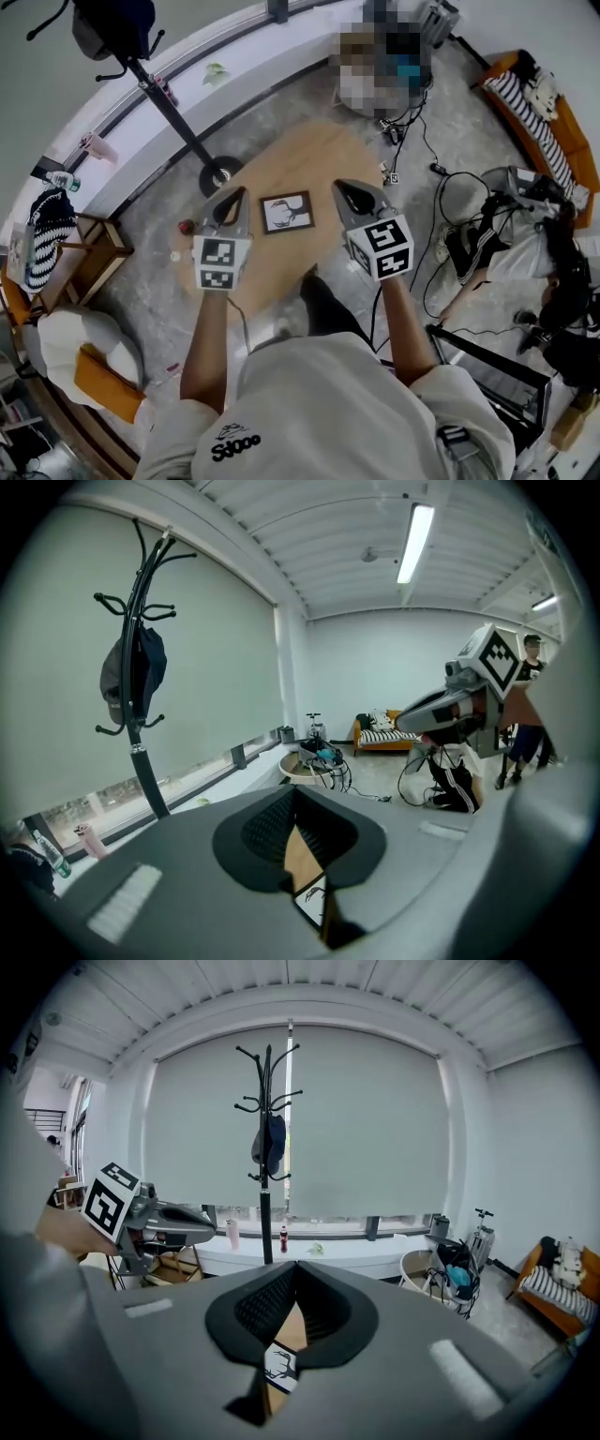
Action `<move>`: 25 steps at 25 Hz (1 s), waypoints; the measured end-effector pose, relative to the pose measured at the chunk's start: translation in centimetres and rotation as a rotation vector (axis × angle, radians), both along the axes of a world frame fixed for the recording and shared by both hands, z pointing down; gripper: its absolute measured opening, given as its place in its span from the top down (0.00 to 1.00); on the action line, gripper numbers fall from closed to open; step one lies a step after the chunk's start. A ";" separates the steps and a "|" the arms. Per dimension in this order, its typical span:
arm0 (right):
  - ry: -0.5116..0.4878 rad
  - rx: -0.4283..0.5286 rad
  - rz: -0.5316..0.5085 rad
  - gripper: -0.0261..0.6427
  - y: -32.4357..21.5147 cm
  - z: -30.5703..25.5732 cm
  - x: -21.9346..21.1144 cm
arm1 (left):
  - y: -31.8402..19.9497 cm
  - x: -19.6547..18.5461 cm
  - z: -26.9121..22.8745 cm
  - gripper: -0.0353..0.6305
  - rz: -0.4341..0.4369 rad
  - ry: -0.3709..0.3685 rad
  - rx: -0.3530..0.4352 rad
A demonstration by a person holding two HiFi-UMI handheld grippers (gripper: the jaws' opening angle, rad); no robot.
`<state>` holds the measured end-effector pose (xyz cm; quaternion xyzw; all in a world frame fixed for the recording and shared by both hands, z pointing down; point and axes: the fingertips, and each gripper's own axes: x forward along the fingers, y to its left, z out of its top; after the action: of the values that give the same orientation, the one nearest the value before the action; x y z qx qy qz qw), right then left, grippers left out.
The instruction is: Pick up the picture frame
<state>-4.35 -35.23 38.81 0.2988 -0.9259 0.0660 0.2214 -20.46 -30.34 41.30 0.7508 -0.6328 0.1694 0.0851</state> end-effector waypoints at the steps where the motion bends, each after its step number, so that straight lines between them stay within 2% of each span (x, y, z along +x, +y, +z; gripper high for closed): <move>1: 0.004 -0.011 0.000 0.96 -0.7 0.6 -0.2 | -0.6 -0.2 0.7 0.94 -0.002 0.004 -0.015; 10: 0.027 -0.104 -0.003 0.96 -4.5 6.7 -1.5 | -3.5 -1.7 7.9 0.94 -0.043 0.024 -0.167; 15: 0.037 -0.140 0.007 0.96 -6.1 10.7 -2.2 | -4.6 -1.7 12.0 0.93 -0.033 0.039 -0.191; 25: 0.050 -0.264 0.027 0.95 -6.5 20.3 -2.0 | -4.8 -2.2 22.2 0.93 -0.066 0.079 -0.323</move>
<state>-6.38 -41.71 59.07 0.2809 -0.8993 0.1828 0.2811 -22.70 -35.18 63.46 0.7121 -0.6179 0.2363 0.2352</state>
